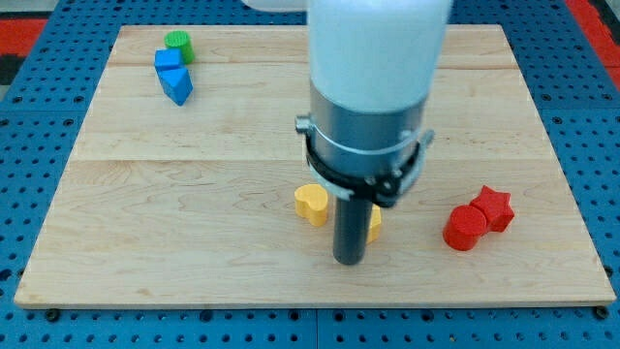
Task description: Push the hexagon into the yellow heart
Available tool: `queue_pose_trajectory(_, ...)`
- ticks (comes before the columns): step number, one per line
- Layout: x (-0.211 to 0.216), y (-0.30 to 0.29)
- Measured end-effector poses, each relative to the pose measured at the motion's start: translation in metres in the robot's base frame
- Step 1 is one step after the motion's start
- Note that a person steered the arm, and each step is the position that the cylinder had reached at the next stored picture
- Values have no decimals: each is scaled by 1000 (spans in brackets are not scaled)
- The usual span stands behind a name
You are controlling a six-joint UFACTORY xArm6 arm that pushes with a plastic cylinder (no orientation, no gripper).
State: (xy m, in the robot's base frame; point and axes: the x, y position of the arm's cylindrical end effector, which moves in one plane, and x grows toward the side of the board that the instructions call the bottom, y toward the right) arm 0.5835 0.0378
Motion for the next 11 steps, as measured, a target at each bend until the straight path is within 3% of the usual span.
queue_pose_trajectory(1, 11, 30)
queue_pose_trajectory(2, -8, 70)
queue_pose_trajectory(3, -25, 68)
queue_pose_trajectory(7, -84, -69)
queue_pose_trajectory(10, -90, -176)
queue_pose_trajectory(11, -92, -187)
